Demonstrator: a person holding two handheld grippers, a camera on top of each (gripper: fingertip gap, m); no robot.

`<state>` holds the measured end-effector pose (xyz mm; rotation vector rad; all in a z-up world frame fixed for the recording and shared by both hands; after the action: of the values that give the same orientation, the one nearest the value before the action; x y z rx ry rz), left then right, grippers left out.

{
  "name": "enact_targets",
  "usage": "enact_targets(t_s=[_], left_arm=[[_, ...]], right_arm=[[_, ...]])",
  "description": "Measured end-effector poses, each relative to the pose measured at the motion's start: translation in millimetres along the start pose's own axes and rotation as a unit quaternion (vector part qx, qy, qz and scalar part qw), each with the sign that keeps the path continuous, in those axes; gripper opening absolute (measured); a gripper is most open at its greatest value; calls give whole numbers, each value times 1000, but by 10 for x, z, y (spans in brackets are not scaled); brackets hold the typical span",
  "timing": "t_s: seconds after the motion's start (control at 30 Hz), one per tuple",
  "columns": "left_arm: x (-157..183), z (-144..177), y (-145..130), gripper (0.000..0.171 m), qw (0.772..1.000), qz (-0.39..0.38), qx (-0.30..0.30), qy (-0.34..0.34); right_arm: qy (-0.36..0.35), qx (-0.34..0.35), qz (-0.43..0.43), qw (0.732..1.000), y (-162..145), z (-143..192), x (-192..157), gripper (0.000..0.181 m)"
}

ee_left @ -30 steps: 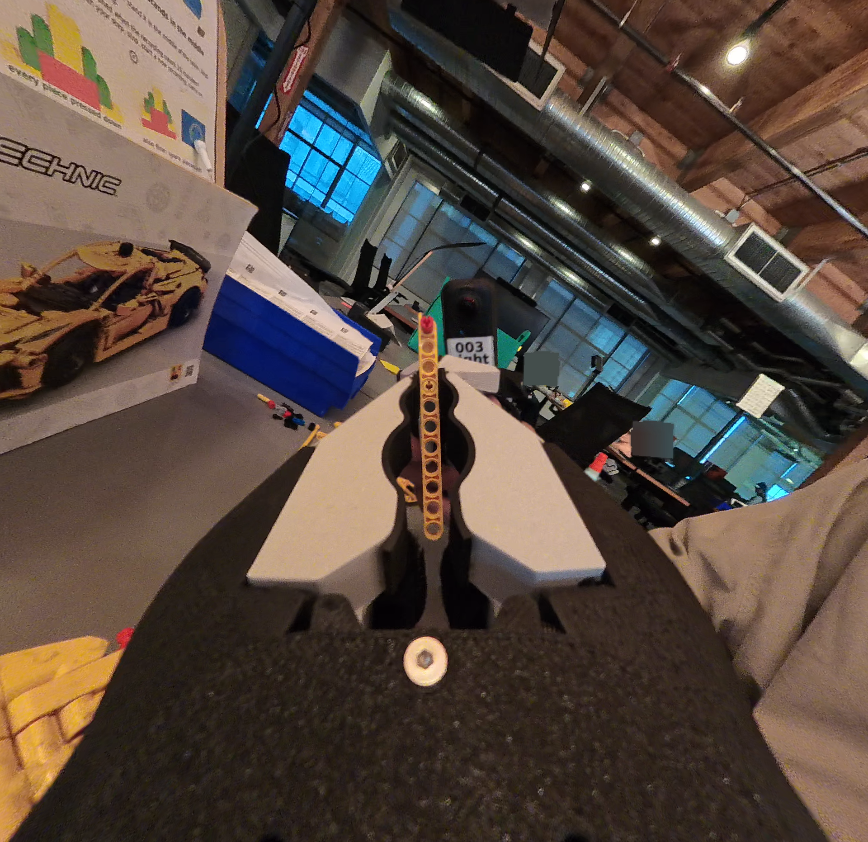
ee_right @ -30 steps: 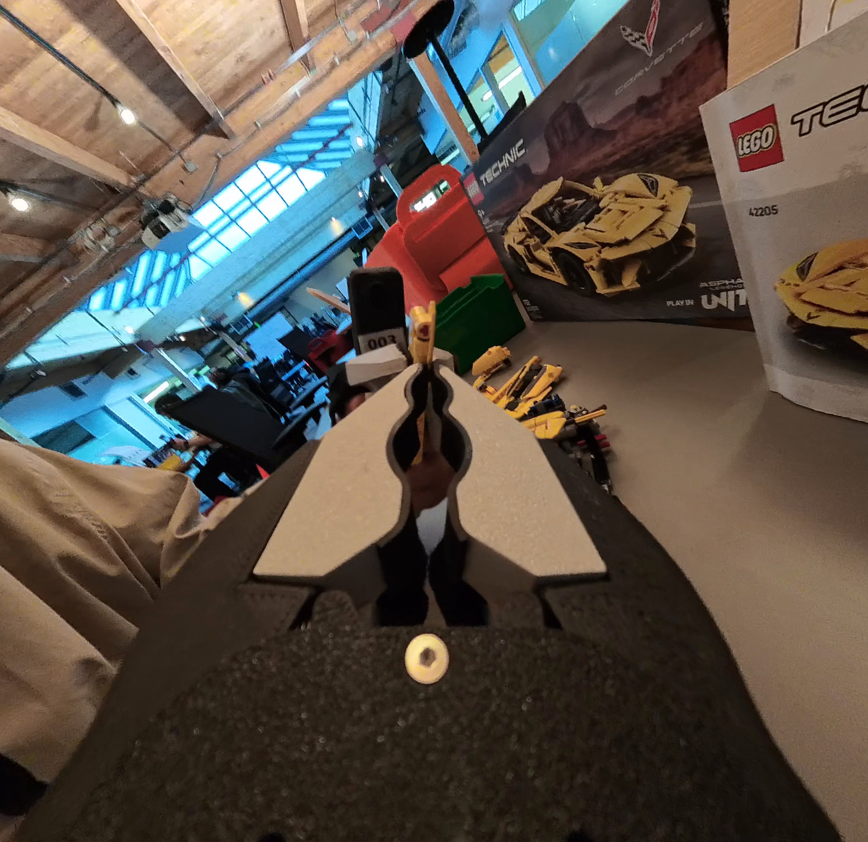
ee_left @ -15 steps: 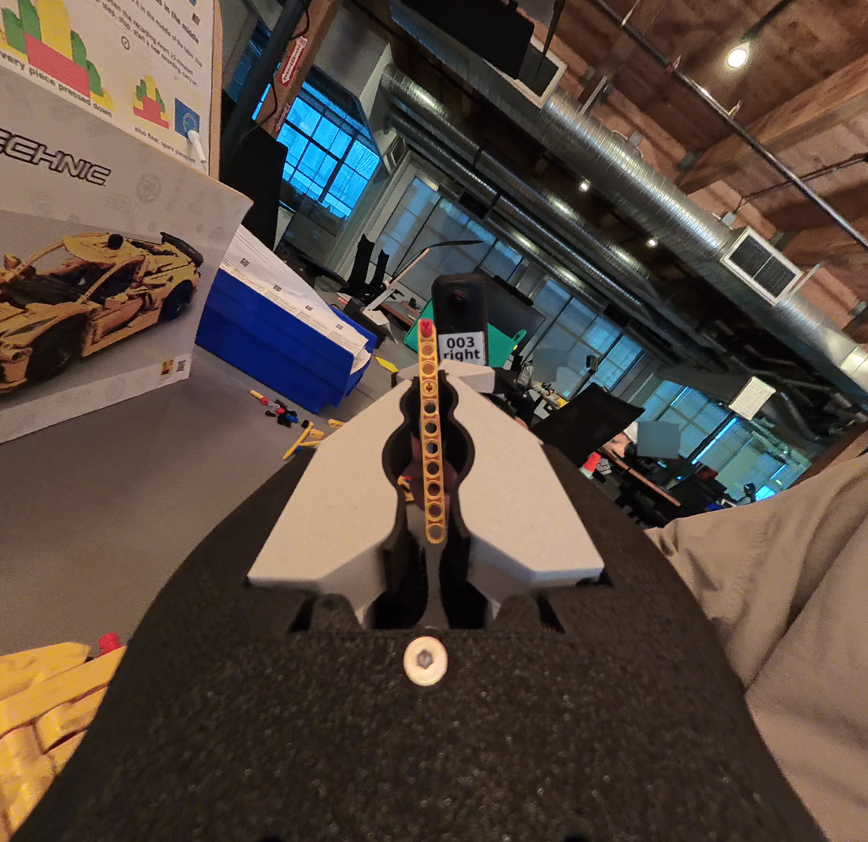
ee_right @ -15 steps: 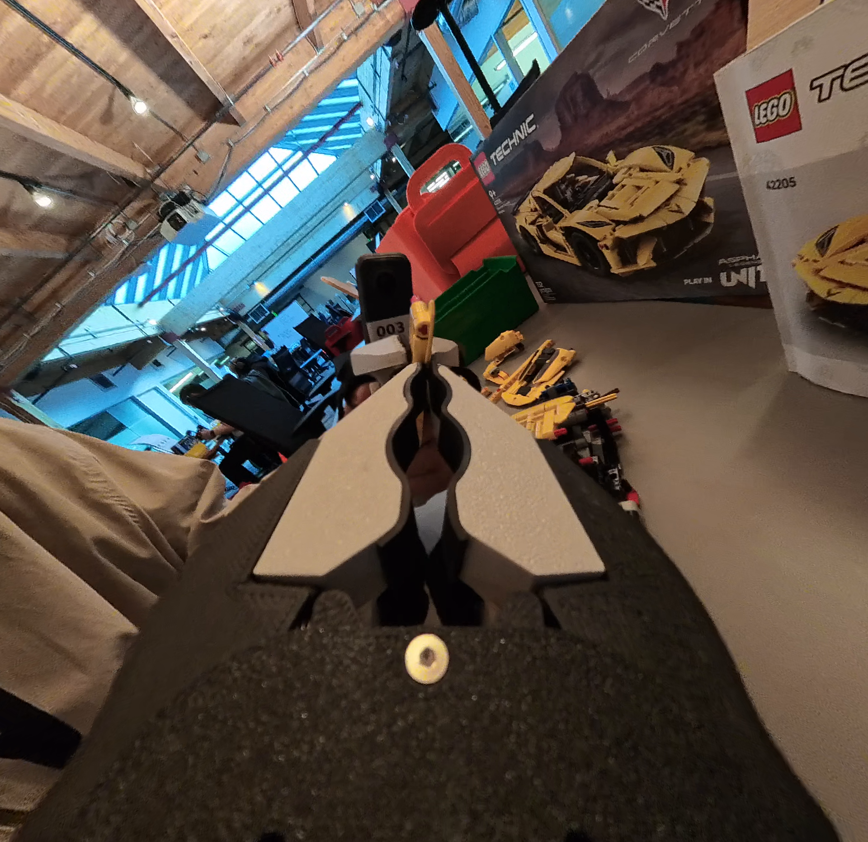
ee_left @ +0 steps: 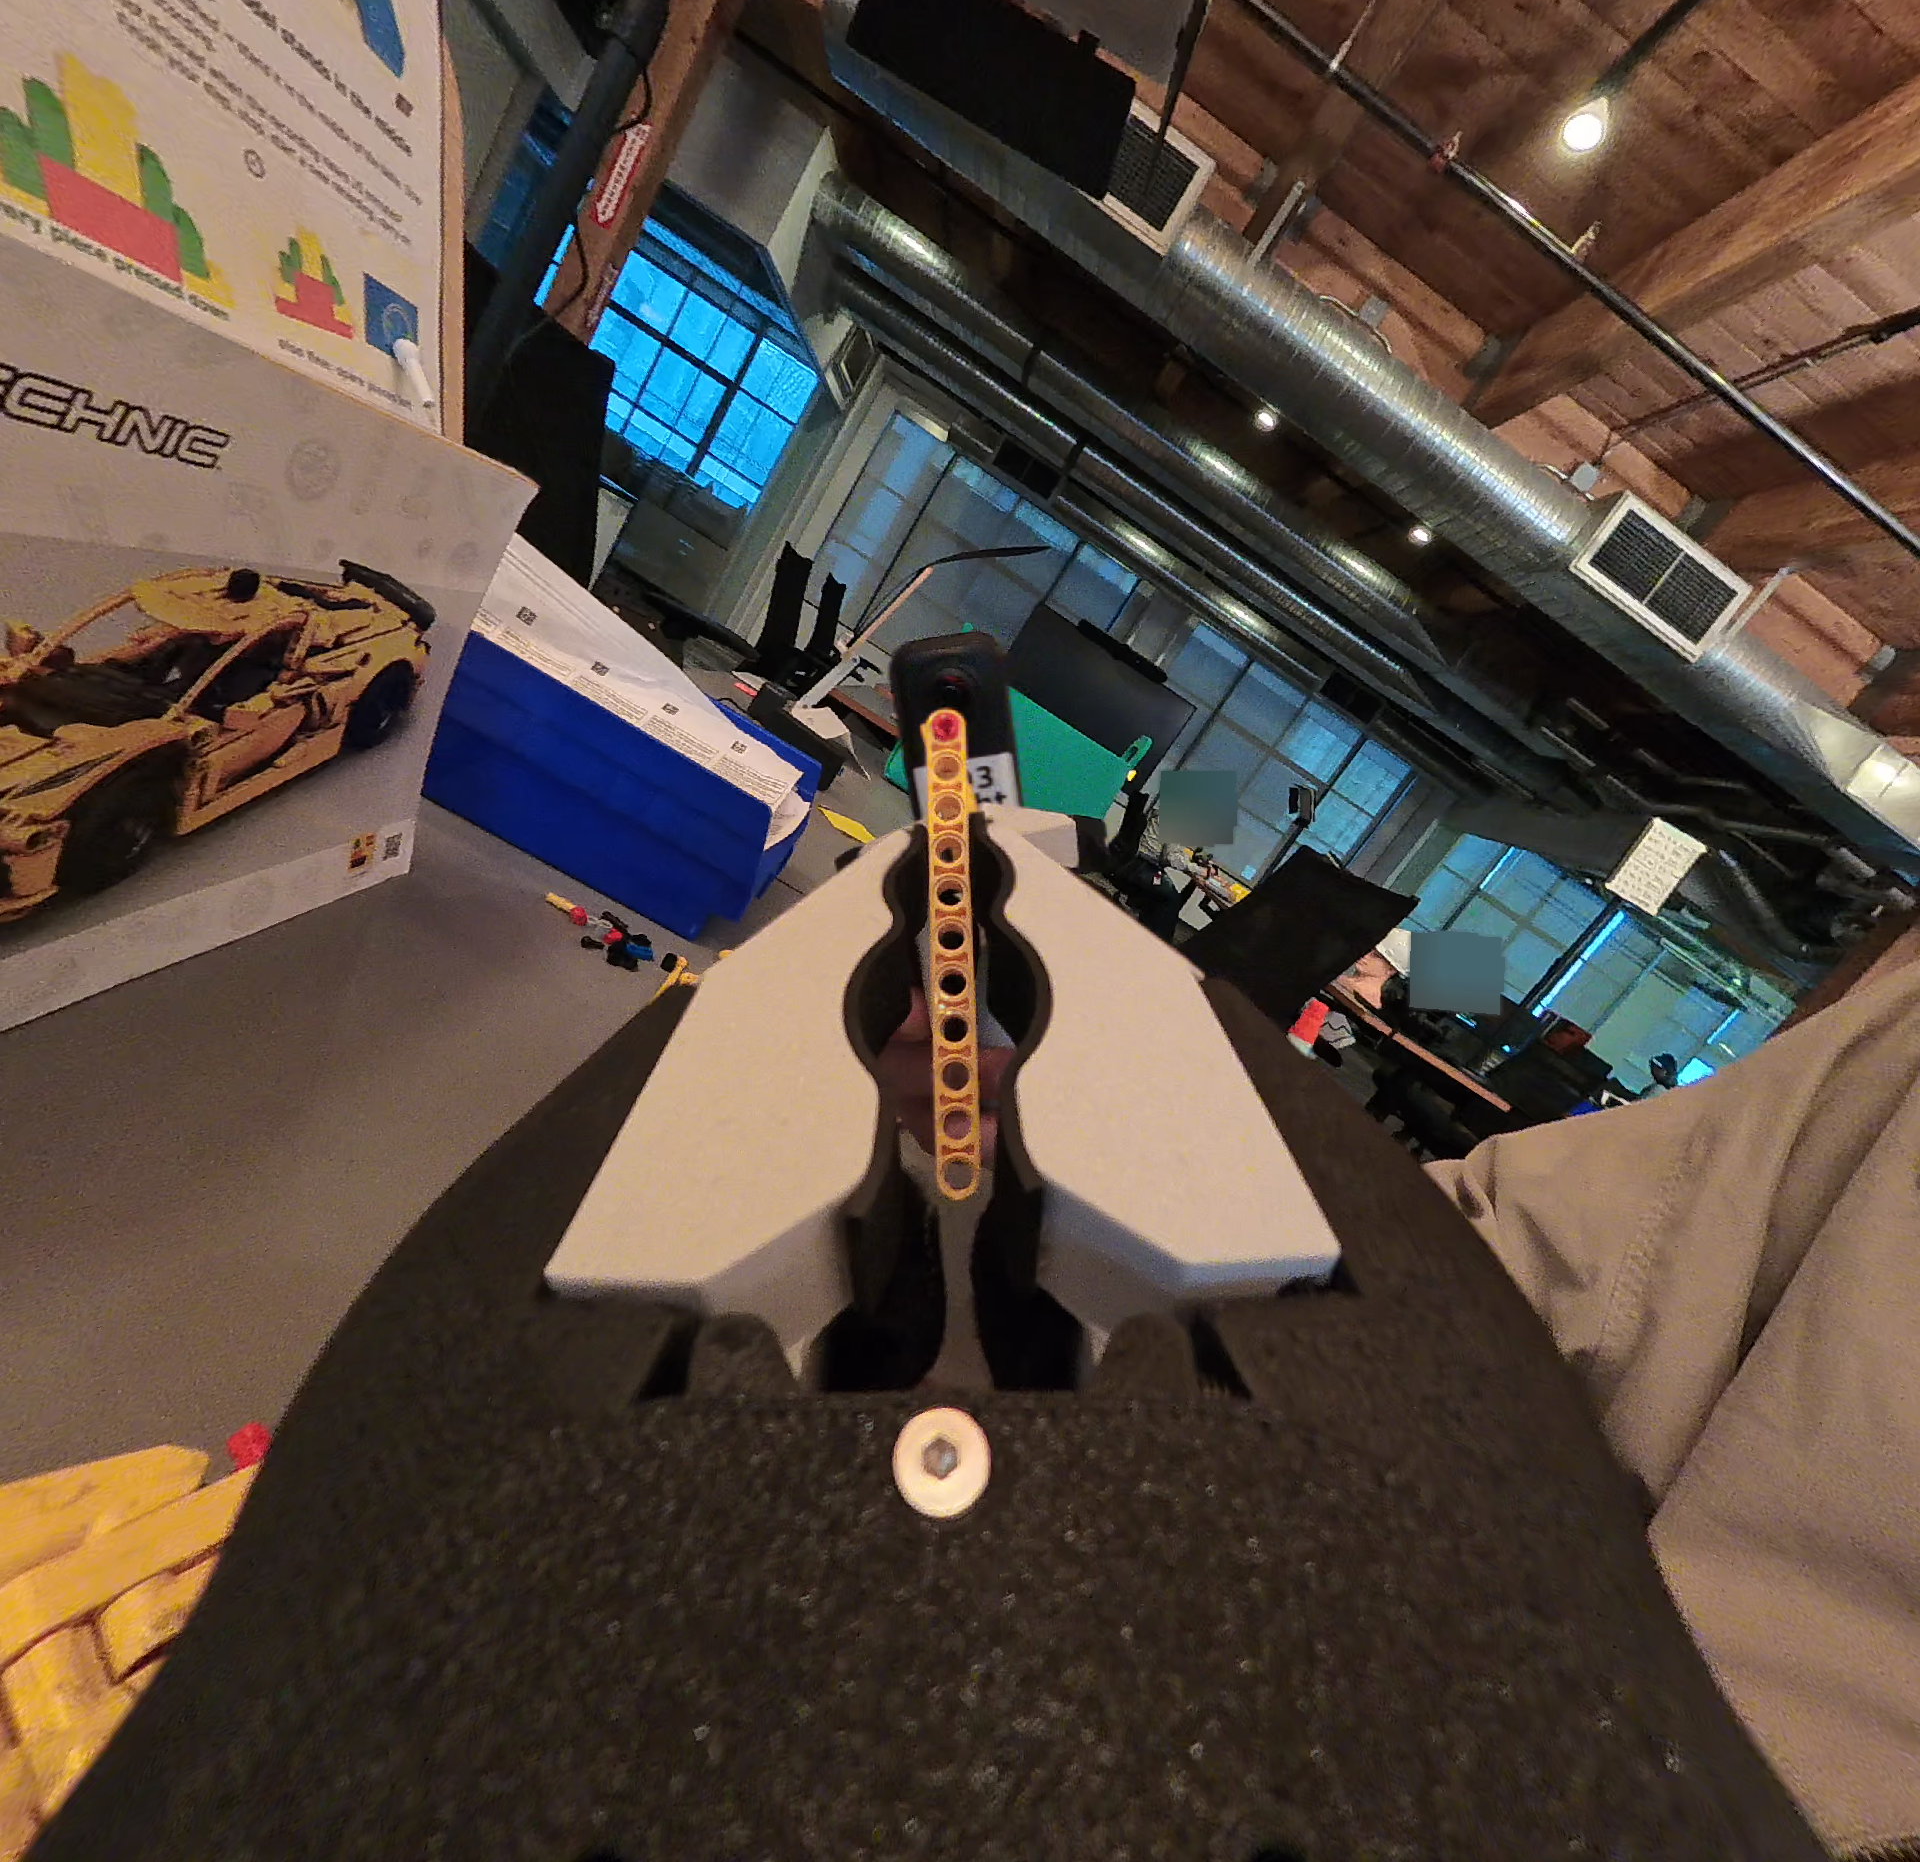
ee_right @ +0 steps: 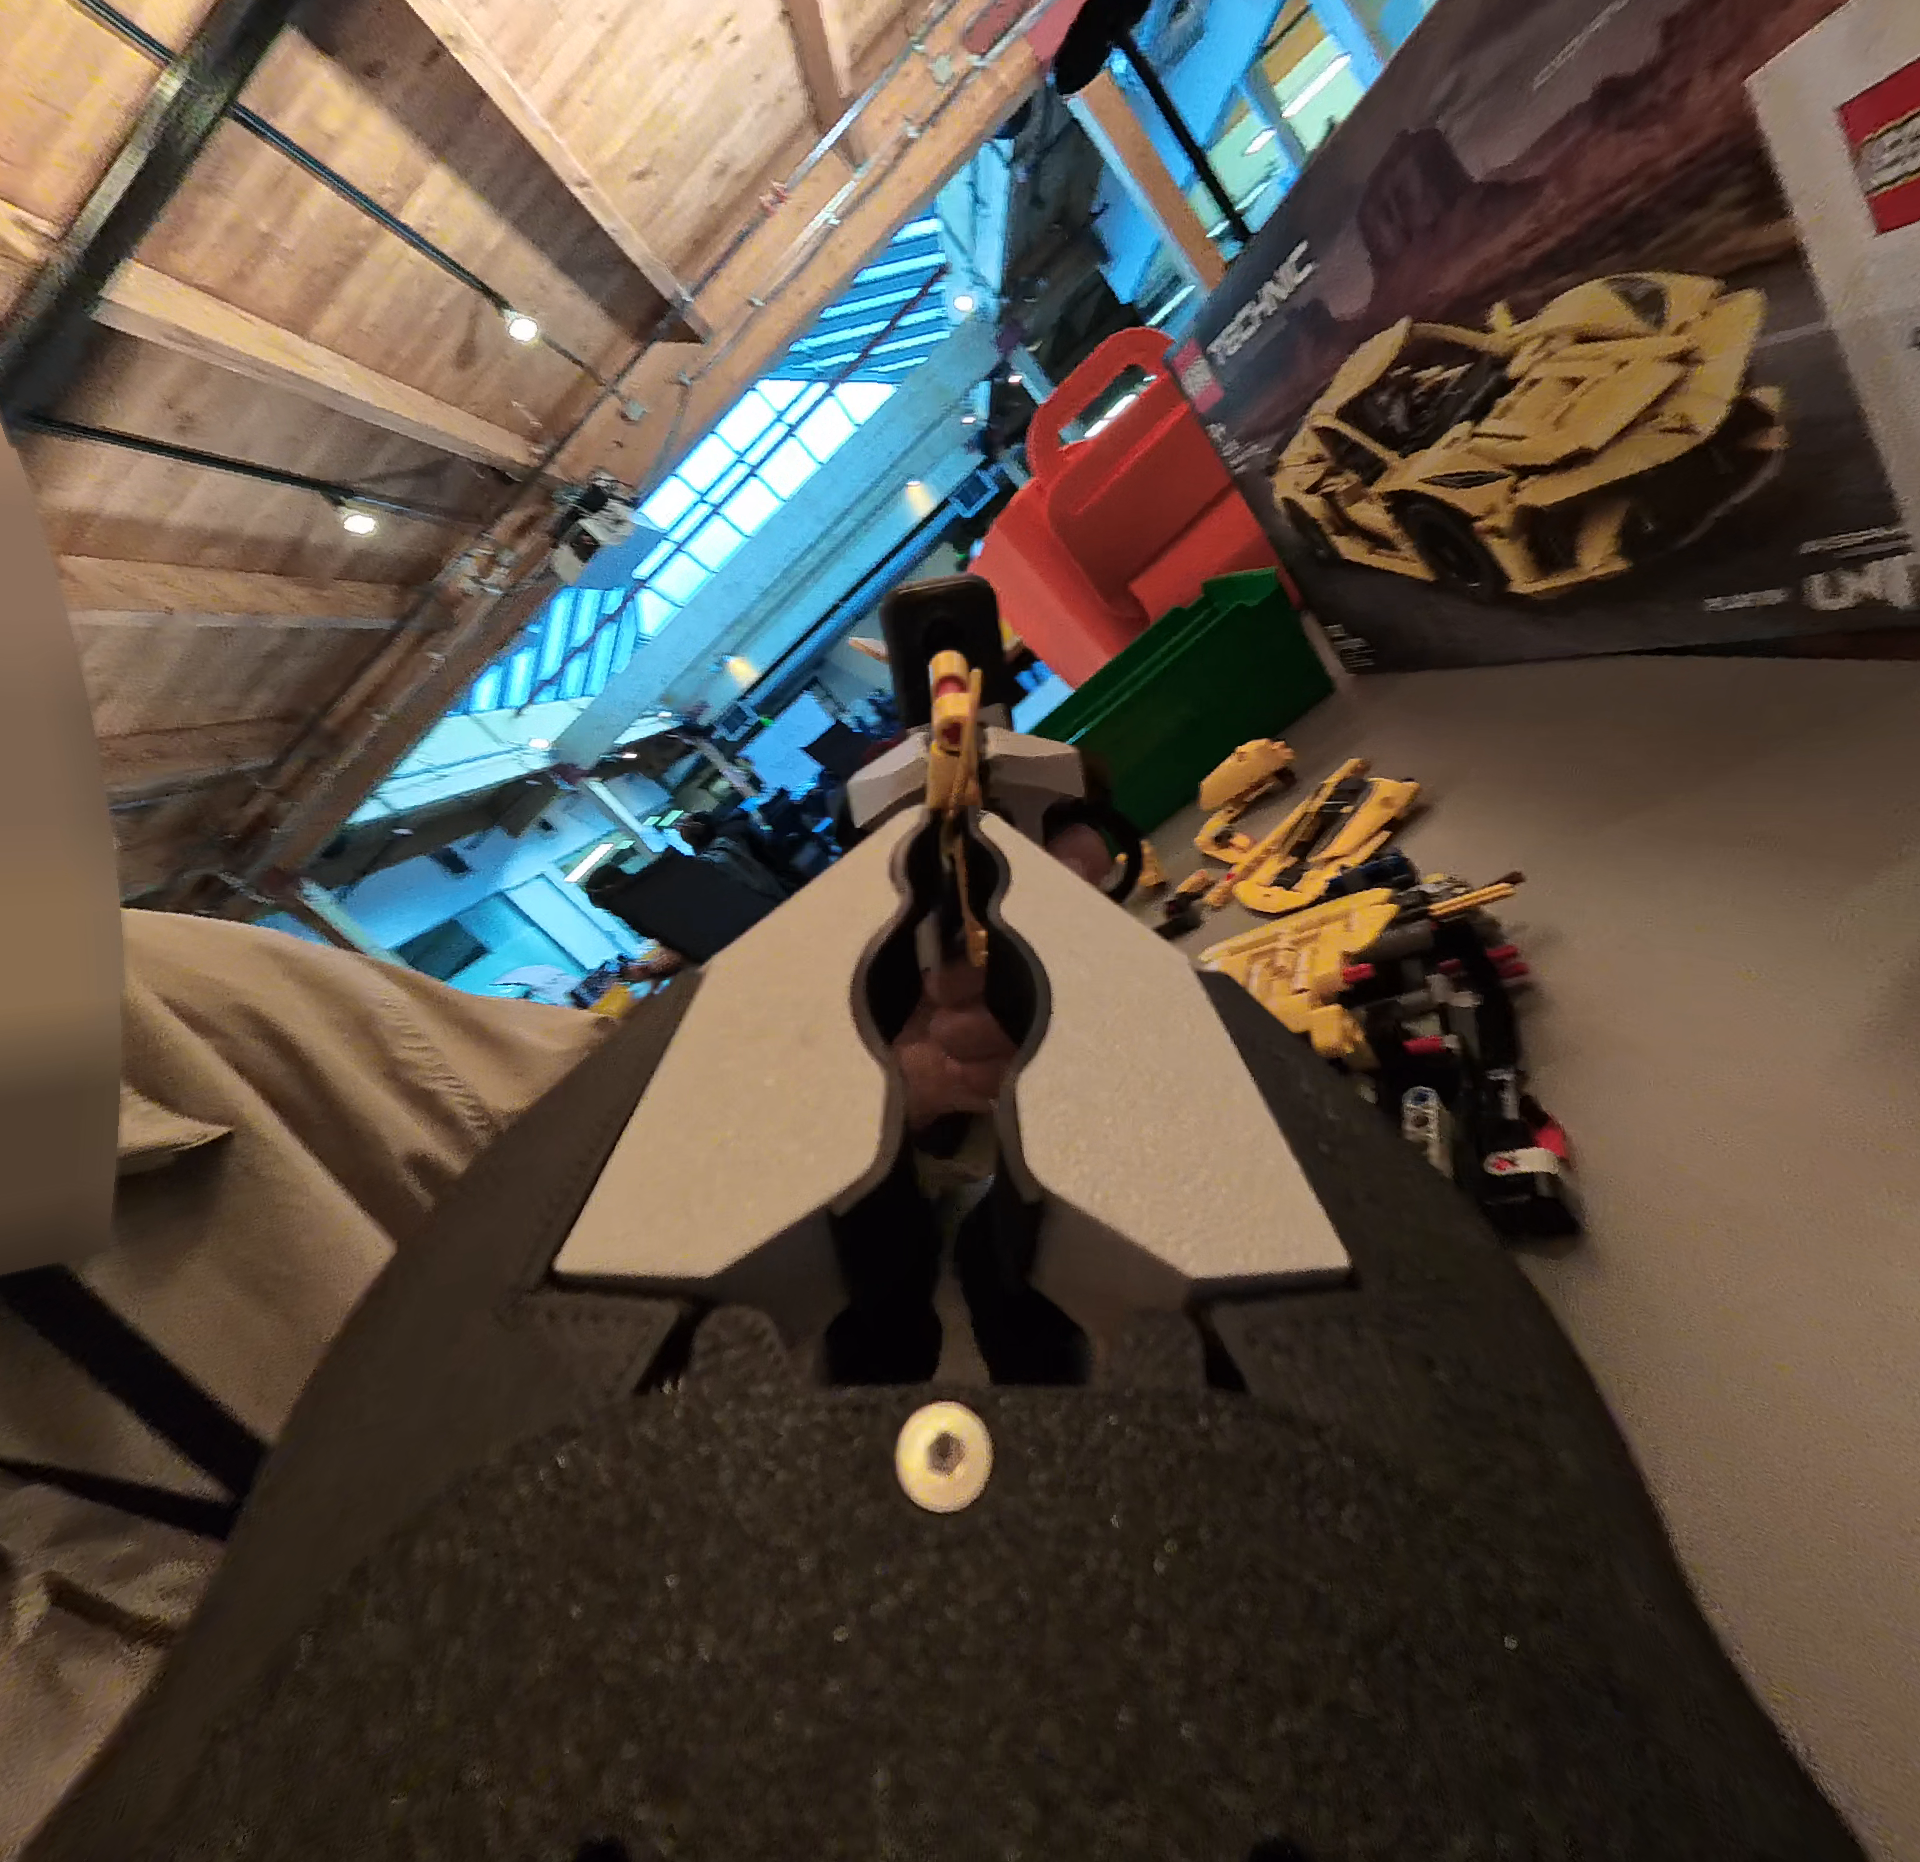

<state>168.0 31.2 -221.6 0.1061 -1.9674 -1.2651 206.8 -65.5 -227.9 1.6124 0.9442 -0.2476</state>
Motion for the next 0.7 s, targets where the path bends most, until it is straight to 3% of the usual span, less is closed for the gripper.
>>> enact_targets(t_s=[0.07, 0.1, 0.17, 0.27, 0.4, 0.5, 0.7], left_arm=[[11, -12, -24, 5, 1000, 5, -9, -8], [14, -23, -44, 5, 1000, 7, -13, -10], [29, -40, -55, 5, 1000, 16, -10, -16], [52, -67, -84, 5, 1000, 13, -14, -19], [57, -64, -83, 5, 1000, 1, -22, -19], [53, -28, -26, 18, 1000, -3, -19, -22], [114, -32, -76, 11, 997, -52, -47, -22]], right_arm=[[21, 7, -13, 1000, 6, -15, -5, 28], [34, 17, -11, 999, 23, -18, -33, 29], [39, 34, -6, 999, 61, -4, -47, 25], [30, 48, 2, 998, 85, 39, -29, 6], [20, 33, 18, 999, 82, 35, -51, 5], [-23, -45, 61, 997, -21, -6, -33, 5], [-12, -52, 50, 997, -37, -48, -91, 6]])
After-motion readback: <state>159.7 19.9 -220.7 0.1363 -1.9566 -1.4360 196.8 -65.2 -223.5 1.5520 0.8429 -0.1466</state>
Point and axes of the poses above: each gripper's, where its closed fingertips meet, z back along the fingers, y out of its top, x = y × z across the jaws, the point moved 5 cm from there along z, back along the fingers, and after that the axes turned 7 degrees about y, right-handed, at the moved point
